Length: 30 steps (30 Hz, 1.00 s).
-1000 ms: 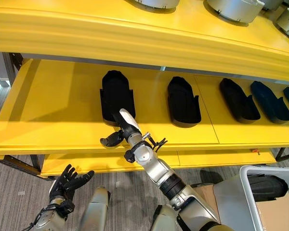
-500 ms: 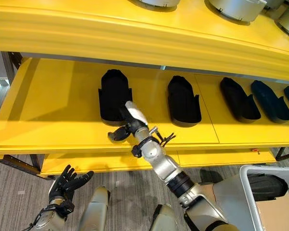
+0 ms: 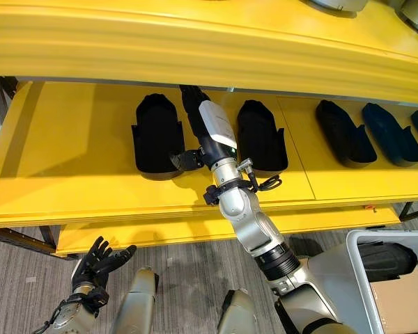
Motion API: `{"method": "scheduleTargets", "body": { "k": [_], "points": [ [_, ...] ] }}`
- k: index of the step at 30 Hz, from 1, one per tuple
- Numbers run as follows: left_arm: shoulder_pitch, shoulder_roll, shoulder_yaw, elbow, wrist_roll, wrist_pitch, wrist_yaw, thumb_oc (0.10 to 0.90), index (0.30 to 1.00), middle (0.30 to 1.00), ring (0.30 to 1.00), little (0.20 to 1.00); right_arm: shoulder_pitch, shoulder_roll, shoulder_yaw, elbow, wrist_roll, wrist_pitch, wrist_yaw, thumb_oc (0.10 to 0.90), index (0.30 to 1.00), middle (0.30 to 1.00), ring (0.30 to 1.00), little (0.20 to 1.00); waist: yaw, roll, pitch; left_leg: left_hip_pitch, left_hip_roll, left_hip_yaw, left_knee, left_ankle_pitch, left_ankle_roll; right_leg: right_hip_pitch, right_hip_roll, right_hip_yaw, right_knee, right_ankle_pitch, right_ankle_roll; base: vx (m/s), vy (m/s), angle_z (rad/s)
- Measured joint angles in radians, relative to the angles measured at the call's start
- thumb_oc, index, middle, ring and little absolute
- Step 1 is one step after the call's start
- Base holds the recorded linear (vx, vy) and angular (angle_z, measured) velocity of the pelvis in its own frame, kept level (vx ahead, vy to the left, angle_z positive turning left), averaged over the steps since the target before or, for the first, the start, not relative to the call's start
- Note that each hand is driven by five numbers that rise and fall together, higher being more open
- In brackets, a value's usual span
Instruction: Move parts from the plastic box to the shelf.
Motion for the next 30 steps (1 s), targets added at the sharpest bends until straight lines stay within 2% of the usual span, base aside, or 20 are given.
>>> {"method": "scheduleTargets", "body": {
  "k": [8,16,18,21,23,26,28,30],
  "points": [
    [0.003,0.0,0.0,-0.001,0.001,0.0,0.0,0.9,1.0,1.0,1.0,1.0,0.051,0.006,-0.001,0.0,0.048,-0.03,0.001,0.9,1.0,1.0,1.0,1.0,-0.003,0.001,0.0,0.008,0.0,0.004,-0.008,0.001,-0.001,0.005,0.0,0.002,-0.006,0.0,-0.001,0.0,-0.005,0.0],
    [0.046,0.0,0.004,-0.005,0.029,-0.009,-0.004,0.9,1.0,1.0,1.0,1.0,0.368,-0.048,-0.061,-0.114,0.183,-0.088,0.018,0.9,1.0,1.0,1.0,1.0,-0.032,0.017,-0.001,0.134,0.021,0.001,-0.171,0.058,-0.02,0.114,0.023,-0.033,-0.117,0.025,-0.005,0.01,-0.055,0.01],
    [0.058,-0.001,-0.001,-0.002,0.029,-0.011,-0.01,0.9,1.0,1.0,1.0,1.0,0.419,-0.066,-0.092,-0.12,0.238,-0.108,0.038,0.9,1.0,1.0,1.0,1.0,-0.057,0.032,0.0,0.157,0.041,-0.007,-0.219,0.083,-0.025,0.137,0.034,-0.053,-0.141,0.031,-0.01,0.02,-0.088,0.05],
    [0.081,-0.014,0.002,0.007,0.028,-0.014,-0.011,0.9,1.0,1.0,1.0,1.0,0.561,-0.071,-0.148,-0.121,0.367,-0.134,0.071,0.9,1.0,1.0,1.0,1.0,-0.067,0.064,-0.003,0.261,0.083,0.003,-0.385,0.151,-0.045,0.211,0.084,-0.07,-0.249,0.071,-0.025,0.03,-0.054,-0.14],
    [0.088,-0.04,0.002,0.018,0.027,-0.015,-0.018,0.9,1.0,1.0,1.0,1.0,0.595,-0.097,-0.163,-0.12,0.411,-0.139,0.081,0.9,1.0,1.0,1.0,1.0,-0.101,0.094,-0.006,0.297,0.102,0.006,-0.448,0.18,-0.055,0.222,0.098,-0.085,-0.273,0.084,-0.03,0.06,-0.063,-0.09],
    [0.098,-0.08,0.002,0.018,0.021,-0.016,-0.05,0.9,1.0,1.0,1.0,1.0,0.668,-0.139,-0.195,-0.12,0.432,-0.146,0.104,0.9,1.0,1.0,1.0,1.0,-0.101,0.125,-0.019,0.389,0.129,0.033,-0.583,0.239,-0.058,0.268,0.127,-0.08,-0.342,0.111,-0.037,0.04,-0.094,-0.18],
    [0.105,-0.114,-0.002,0.02,0.021,-0.019,-0.082,0.9,1.0,1.0,1.0,1.0,0.725,-0.19,-0.254,-0.103,0.432,-0.172,0.115,0.9,1.0,1.0,1.0,1.0,-0.128,0.178,-0.052,0.438,0.168,0.033,-0.672,0.273,-0.066,0.296,0.166,-0.09,-0.376,0.117,-0.045,0.04,-0.209,-0.08],
    [0.115,-0.122,-0.002,0.027,0.022,-0.016,-0.088,0.9,1.0,1.0,1.0,1.0,0.781,-0.183,-0.287,-0.103,0.432,-0.186,0.12,0.9,1.0,1.0,1.0,1.0,-0.131,0.195,-0.065,0.48,0.19,0.03,-0.744,0.311,-0.065,0.317,0.185,-0.109,-0.395,0.116,-0.051,0.01,-0.156,0.08]
  ]
}}
